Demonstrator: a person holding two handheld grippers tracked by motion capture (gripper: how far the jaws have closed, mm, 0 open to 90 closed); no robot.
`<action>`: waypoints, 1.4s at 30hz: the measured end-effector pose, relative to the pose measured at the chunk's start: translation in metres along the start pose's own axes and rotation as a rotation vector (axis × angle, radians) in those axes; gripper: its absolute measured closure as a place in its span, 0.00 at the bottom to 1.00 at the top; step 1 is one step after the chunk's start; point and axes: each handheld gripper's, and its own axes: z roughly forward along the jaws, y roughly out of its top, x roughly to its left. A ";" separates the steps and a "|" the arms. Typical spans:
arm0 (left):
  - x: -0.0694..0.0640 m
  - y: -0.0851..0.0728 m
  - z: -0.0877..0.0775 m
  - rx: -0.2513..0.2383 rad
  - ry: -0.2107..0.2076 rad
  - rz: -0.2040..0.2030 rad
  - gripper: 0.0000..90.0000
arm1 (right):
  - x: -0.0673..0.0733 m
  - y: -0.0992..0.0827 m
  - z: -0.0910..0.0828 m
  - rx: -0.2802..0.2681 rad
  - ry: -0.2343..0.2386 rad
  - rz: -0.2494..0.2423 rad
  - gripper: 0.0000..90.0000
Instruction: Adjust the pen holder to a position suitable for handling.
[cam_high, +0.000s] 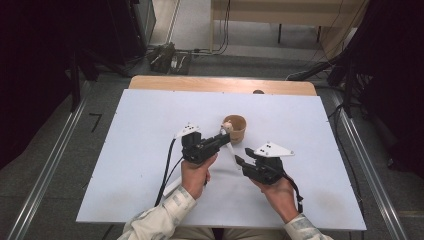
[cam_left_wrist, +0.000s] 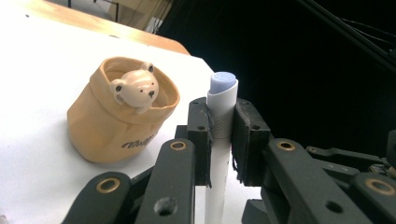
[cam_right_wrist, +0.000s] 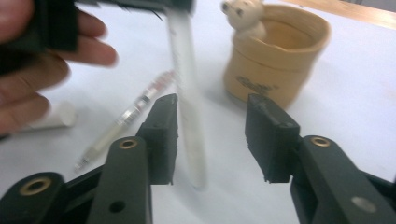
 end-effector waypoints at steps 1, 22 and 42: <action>-0.001 0.000 0.000 -0.008 0.001 0.006 0.89 | -0.002 -0.002 -0.002 0.006 -0.008 0.002 0.55; -0.011 0.008 0.001 -0.133 -0.009 0.108 0.89 | -0.047 -0.042 -0.019 0.075 -0.121 0.027 0.45; -0.022 0.028 0.019 -0.189 0.030 0.197 0.89 | -0.049 -0.041 -0.016 0.082 -0.129 0.052 0.36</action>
